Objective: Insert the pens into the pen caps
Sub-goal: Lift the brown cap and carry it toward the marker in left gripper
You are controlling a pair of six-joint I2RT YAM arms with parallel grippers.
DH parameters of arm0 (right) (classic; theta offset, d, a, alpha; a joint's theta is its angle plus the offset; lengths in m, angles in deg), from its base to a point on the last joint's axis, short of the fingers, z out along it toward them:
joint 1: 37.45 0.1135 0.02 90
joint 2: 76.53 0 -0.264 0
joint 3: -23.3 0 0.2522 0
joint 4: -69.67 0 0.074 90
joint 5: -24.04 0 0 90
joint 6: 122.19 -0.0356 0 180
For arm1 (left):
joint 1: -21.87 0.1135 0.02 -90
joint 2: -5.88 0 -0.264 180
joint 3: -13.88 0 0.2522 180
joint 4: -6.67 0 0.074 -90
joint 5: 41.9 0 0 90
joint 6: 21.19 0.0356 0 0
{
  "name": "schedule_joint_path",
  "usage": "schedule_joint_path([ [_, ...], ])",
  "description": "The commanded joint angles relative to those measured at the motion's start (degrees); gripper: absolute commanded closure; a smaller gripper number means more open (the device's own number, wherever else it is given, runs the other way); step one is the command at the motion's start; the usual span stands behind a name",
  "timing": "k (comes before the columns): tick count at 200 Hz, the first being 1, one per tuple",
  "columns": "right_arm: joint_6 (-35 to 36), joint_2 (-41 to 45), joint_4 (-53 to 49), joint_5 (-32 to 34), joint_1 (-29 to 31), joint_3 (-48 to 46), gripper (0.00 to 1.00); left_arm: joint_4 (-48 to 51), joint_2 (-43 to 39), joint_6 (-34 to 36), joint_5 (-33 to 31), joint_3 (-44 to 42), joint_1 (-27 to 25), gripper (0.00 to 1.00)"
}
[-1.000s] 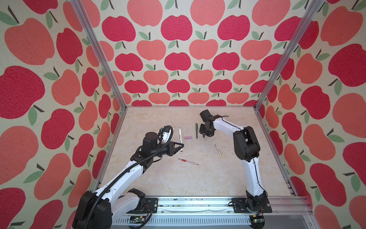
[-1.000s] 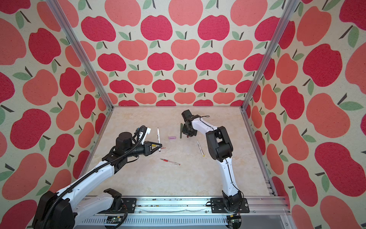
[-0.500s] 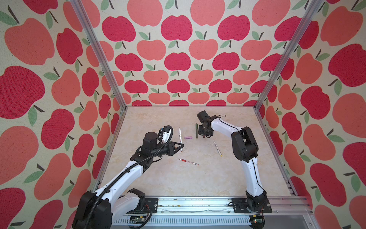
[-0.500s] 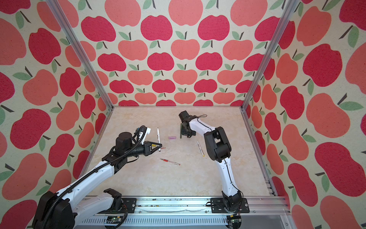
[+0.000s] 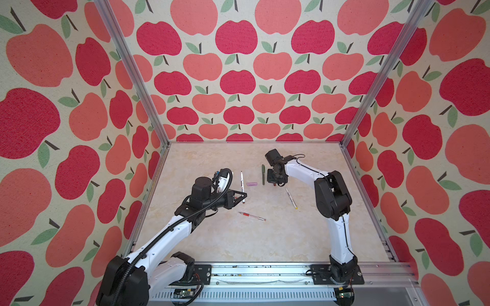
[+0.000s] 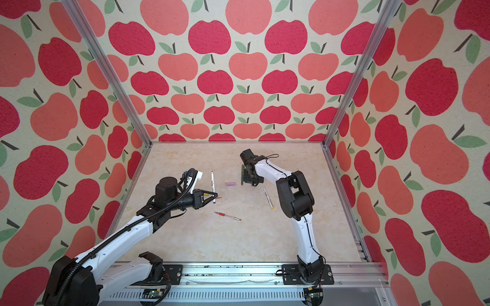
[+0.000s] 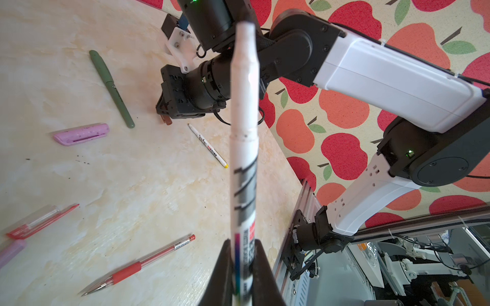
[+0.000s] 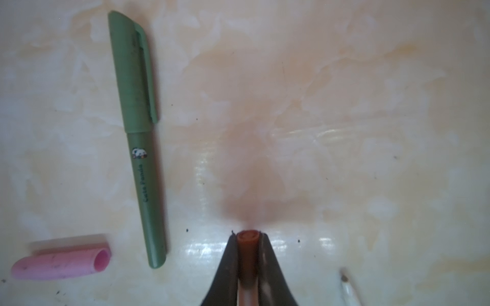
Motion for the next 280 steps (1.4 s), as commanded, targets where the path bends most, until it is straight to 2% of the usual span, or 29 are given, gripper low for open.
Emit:
schedule_joint_path([
  [1,0.51,8.7,3.33,-1.14,0.24,-3.12,0.97,1.2,0.21,1.46,-0.36,1.58,-1.05,1.0],
  [69,-2.79,32.18,21.6,-13.08,-1.13,-20.0,0.96,0.81,5.48,2.49,-1.09,3.37,-6.08,1.0],
  [97,-4.96,37.91,26.97,-20.39,-1.6,-23.76,0.95,0.24,7.51,2.49,-1.23,4.94,-7.85,1.0],
  [127,-7.76,39.96,31.05,-28.15,-1.38,-25.48,0.95,-0.04,9.51,2.51,-1.4,6.82,-9.48,1.0],
  [181,-10.08,40.4,34.35,-33.37,-0.12,-25.31,0.95,0.47,11.15,2.68,-2.33,8.52,-11.04,1.0],
  [280,-12.04,40.32,36.5,-34.41,2.43,-27.8,0.96,-0.47,12.39,2.68,-3.42,9.4,-11.51,1.0],
])
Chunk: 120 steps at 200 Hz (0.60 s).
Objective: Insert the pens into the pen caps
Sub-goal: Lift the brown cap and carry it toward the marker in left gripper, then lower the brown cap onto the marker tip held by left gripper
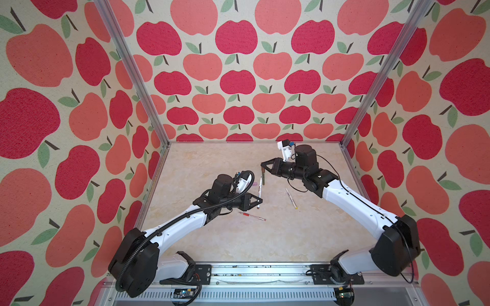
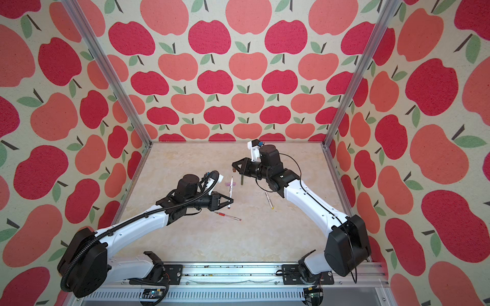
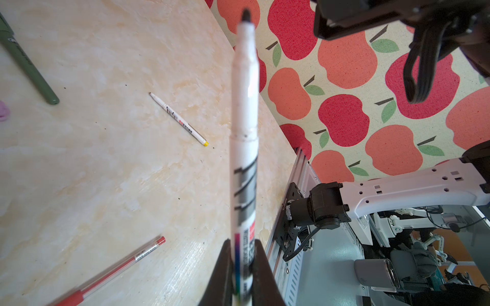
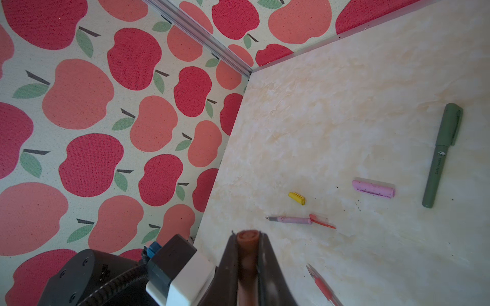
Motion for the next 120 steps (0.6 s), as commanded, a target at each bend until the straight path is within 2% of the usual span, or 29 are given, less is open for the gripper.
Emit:
schedule_joint_path([
  [1,-0.72,1.05,1.31,-0.67,0.53,-1.05,0.96,-1.0,0.24,1.19,-0.8,1.99,-0.34,1.0],
  [120,-2.12,0.76,2.54,-1.19,1.16,-1.61,0.96,-1.75,0.19,1.04,-1.24,1.73,-0.35,1.0],
])
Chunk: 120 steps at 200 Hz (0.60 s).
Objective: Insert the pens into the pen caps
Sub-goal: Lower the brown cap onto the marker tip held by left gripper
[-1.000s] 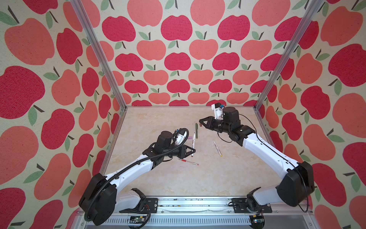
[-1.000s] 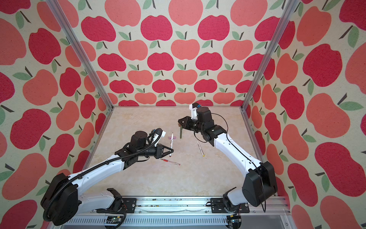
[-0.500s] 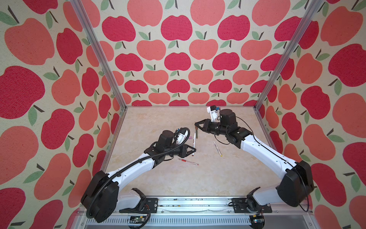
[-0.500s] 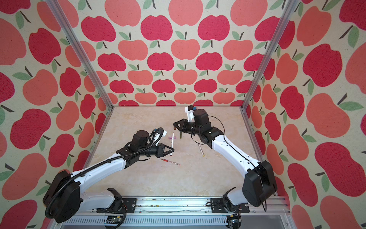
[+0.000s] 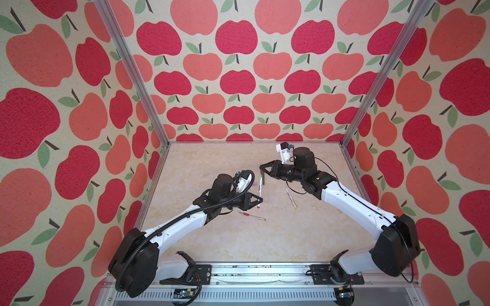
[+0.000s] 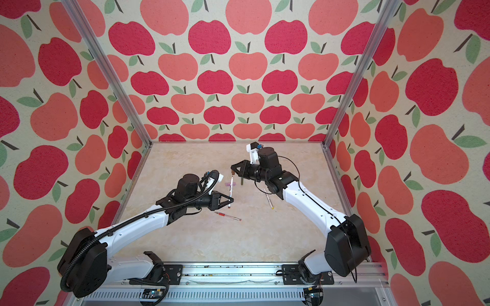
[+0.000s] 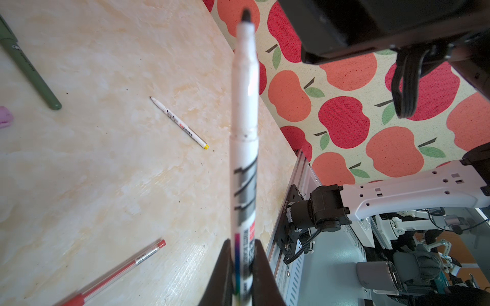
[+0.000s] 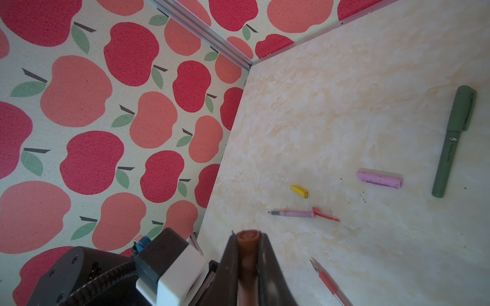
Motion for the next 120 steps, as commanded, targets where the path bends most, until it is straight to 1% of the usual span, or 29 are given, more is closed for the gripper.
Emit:
schedule_joint_path([
  [1,-0.64,0.77,1.01,-0.98,0.41,-0.14,0.96,-1.67,0.24,1.0,-0.78,1.4,-0.23,1.0],
  [120,-0.99,1.3,0.84,-0.81,1.41,-1.47,0.97,-2.1,-0.31,0.82,-1.4,1.05,-0.21,1.0],
])
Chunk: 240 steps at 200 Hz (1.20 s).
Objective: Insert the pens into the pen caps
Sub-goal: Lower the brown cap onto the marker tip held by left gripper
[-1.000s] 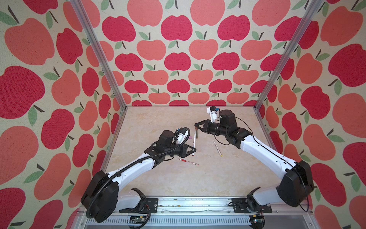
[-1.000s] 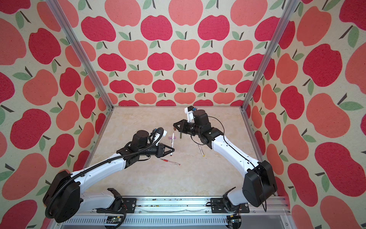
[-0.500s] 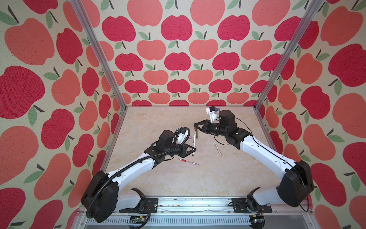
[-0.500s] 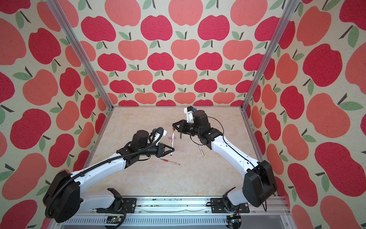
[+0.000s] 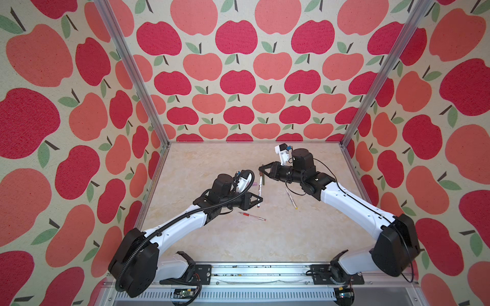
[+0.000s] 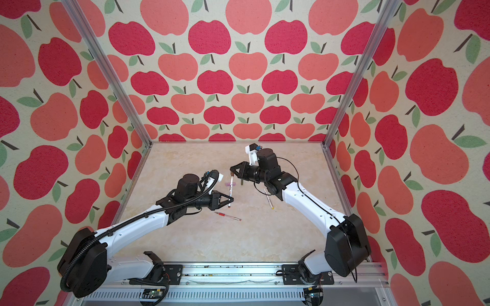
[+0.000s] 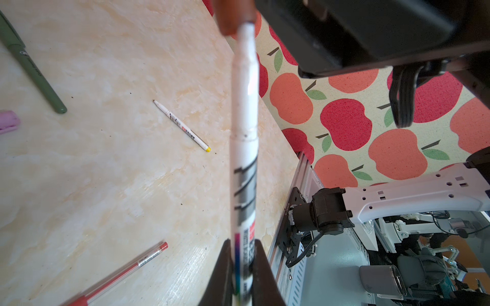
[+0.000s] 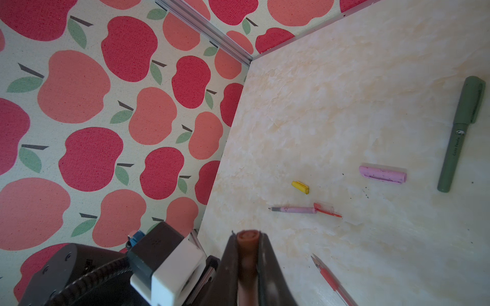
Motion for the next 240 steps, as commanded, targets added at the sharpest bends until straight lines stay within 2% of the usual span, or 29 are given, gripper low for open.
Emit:
schedule_joint_path([
  [1,-0.68,1.31,0.6,-0.77,0.69,-0.59,0.97,-1.69,-0.29,0.8,-0.55,1.05,-0.22,1.0],
  [128,-0.17,2.58,-0.32,-0.41,2.34,-0.92,0.97,-2.78,-1.96,0.49,-2.52,-0.09,-0.24,1.0],
  [240,6.75,2.93,-4.12,2.41,6.14,-0.54,0.97,-7.84,-6.35,-0.47,-4.84,-1.95,-0.24,1.0],
])
